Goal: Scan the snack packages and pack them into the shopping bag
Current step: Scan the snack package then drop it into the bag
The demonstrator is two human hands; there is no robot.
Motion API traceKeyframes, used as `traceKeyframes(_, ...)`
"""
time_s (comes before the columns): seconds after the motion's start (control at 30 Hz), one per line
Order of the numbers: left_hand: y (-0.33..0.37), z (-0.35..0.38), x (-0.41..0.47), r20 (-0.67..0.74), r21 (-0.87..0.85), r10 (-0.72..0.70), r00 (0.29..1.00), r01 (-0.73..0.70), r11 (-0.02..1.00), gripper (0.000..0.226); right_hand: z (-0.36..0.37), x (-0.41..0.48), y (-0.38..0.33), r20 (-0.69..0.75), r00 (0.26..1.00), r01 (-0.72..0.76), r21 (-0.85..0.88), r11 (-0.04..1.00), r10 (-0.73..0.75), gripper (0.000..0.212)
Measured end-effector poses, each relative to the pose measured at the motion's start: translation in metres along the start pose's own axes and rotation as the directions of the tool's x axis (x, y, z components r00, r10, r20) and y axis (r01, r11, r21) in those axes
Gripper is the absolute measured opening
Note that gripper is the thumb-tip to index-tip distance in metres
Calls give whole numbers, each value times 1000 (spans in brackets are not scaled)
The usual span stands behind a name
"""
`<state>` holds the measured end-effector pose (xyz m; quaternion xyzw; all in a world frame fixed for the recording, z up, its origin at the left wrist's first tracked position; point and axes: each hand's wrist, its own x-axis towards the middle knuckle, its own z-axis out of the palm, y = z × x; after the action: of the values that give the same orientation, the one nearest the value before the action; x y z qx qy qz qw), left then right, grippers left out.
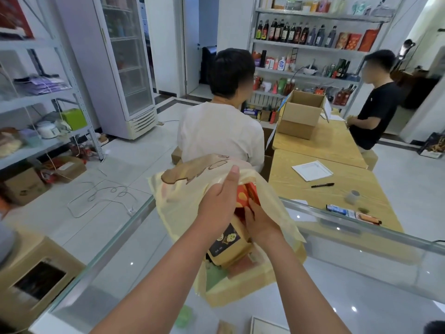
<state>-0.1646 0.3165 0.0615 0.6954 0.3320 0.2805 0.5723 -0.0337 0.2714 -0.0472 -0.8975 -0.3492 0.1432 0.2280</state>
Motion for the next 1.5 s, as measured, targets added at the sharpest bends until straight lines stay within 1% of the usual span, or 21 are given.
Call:
traceKeyframes(0.07,-2,8,0,-55,1,-51,997,52,999,60,-15,-14,6,41,999,30,70,997,-33,46)
traceKeyframes(0.1,-5,12,2,-43,-46,-74,996,72,996,57,-23,-22,10,6,998,66,139,988,-68,42)
traceKeyframes(0.13,-8,17,4,9,-120,-111,994,111,987,54,-32,-32,14,-51,992,124,211,970,-115,37)
traceKeyframes(0.2,-12,26,3,165,-241,-247,955,282,929,50,-50,-50,22,-74,978,209,255,944,-196,28)
traceKeyframes(0.27,-17,37,-2,289,-182,-292,912,352,918,46,-66,-62,34,-35,979,204,255,945,-202,24)
traceKeyframes(0.4,-23,70,-22,323,21,-339,883,351,936,31,-88,-85,63,6,991,129,278,952,-136,21)
traceKeyframes(0.47,-32,85,-34,388,172,-348,854,304,937,28,-96,-97,82,38,992,110,266,958,-124,17)
traceKeyframes(0.53,-43,98,-45,457,390,-349,818,168,905,24,-101,-109,101,115,987,86,207,975,-112,17)
traceKeyframes(0.63,-55,115,-64,544,661,-394,740,-89,745,27,-99,-125,131,332,939,50,118,992,-87,21)
traceKeyframes(0.67,-58,119,-70,560,694,-434,706,-114,711,32,-98,-130,139,392,917,40,93,995,-74,24)
traceKeyframes(0.77,-67,132,-89,607,721,-529,593,-131,680,51,-97,-144,160,512,856,29,79,996,-65,41)
traceKeyframes(0.87,-79,140,-109,590,754,-600,539,-105,648,65,-94,-157,176,590,807,24,37,999,-41,52)
traceKeyframes(0.93,-91,142,-122,555,777,-616,559,-82,625,64,-88,-164,187,625,780,78,-67,995,-19,55)
traceKeyframes(0.97,-97,141,-127,537,782,-605,588,-77,619,60,-85,-168,191,646,763,98,-95,991,-14,56)
traceKeyframes(1.03,-106,139,-134,521,766,-558,646,-66,639,49,-81,-174,196,669,742,123,-83,989,-36,56)
traceKeyframes(1.1,-111,137,-140,531,733,-520,670,-56,678,36,-77,-177,201,647,759,121,-26,992,-76,50)
traceKeyframes(1.17,-113,136,-145,542,705,-478,691,-64,707,29,-73,-177,204,585,803,97,55,994,-111,38)
traceKeyframes(1.23,-117,135,-148,537,685,-454,711,-53,726,29,-71,-176,208,514,848,70,142,987,-134,26)
traceKeyframes(1.37,-119,135,-145,552,622,-446,704,8,783,34,-75,-176,206,357,914,96,272,957,-193,21)
traceKeyframes(1.43,-117,138,-141,535,551,-370,760,18,835,34,-79,-175,199,254,949,100,320,942,-187,23)
traceKeyframes(1.5,-115,144,-135,433,471,-264,862,33,882,32,-82,-175,191,87,980,140,341,930,-179,29)
